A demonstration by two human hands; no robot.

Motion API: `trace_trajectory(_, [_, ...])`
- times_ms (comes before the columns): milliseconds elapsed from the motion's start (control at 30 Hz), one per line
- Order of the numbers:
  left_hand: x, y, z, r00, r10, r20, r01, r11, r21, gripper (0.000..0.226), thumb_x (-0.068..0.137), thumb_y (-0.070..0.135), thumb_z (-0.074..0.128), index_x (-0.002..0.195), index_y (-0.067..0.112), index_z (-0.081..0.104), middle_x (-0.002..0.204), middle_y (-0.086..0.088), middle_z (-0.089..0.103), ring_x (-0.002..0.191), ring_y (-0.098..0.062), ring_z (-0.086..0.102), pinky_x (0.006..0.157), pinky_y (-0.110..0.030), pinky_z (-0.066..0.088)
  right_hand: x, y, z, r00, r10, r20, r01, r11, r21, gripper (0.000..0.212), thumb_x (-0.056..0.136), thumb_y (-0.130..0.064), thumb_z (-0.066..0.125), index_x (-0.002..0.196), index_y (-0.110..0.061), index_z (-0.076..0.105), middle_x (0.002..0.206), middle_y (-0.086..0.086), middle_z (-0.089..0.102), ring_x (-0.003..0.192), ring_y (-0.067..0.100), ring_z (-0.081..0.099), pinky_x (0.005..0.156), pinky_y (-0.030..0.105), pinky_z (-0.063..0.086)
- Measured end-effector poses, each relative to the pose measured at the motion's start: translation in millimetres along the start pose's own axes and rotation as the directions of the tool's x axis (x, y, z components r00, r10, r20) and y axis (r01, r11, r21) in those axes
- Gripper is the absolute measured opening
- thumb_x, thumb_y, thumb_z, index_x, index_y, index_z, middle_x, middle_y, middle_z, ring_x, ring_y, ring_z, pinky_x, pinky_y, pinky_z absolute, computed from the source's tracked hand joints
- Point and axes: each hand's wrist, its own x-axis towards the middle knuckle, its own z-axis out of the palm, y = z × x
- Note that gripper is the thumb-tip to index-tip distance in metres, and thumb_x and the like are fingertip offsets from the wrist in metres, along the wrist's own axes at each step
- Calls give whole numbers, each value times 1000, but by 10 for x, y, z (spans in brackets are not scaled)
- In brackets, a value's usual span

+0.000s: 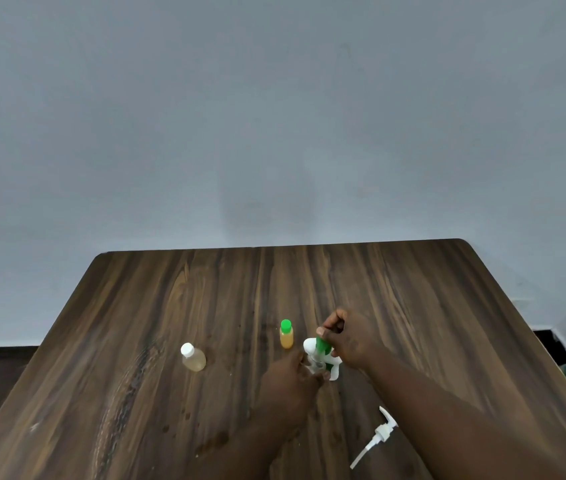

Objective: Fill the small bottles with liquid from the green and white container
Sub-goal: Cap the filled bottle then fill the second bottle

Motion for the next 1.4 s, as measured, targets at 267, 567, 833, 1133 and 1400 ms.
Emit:
trace_trajectory(267, [1,-18,1,1000,10,-19,-11,1000,-12,25,89,55,61,107,37,64,89,17,72,80,3,66,70,-22,50,3,12,1,1000,27,10,-28,999,27,14,87,-13,74,83,-4,63,85,16,71,57,16,63,46,22,50])
trace_trajectory(567, [6,-20,10,1000,3,-11,-3,1000,-21,24,88,46,67,108,33,65,88,14,72,80,0,66,68,-20,50,-26,32,3,1000,18,2,-18,999,31,15,87,-14,74,87,-1,65,84,12,72,61,15,65,45,20,50])
trace_trajectory(833, [8,-6,5,1000,-8,-16,8,1000,-7,22,89,46,69,106,32,65,86,13,70,79,2,64,60,-11,37,-30,4,-3,999,31,33,-32,999,19,15,88,-14,72,85,-3,62,86,15,71,57,16,64,42,16,46])
trace_trajectory(1133, [1,-5,7,1000,-11,-3,11,1000,-21,15,93,41,66,106,33,66,84,16,70,78,4,64,62,-10,38,1,22,-5,998,23,62,-24,1000,8,18,88,-12,72,87,1,60,88,22,70,45,12,61,42,20,47])
trace_trajectory(1400, [9,23,-13,1000,-8,-8,8,1000,5,15,92,43,67,103,33,66,86,15,71,79,4,64,60,-8,37,-6,6,-22,999,10,54,-10,1000,11,17,89,-14,71,84,-3,59,88,21,71,41,7,61,41,18,46])
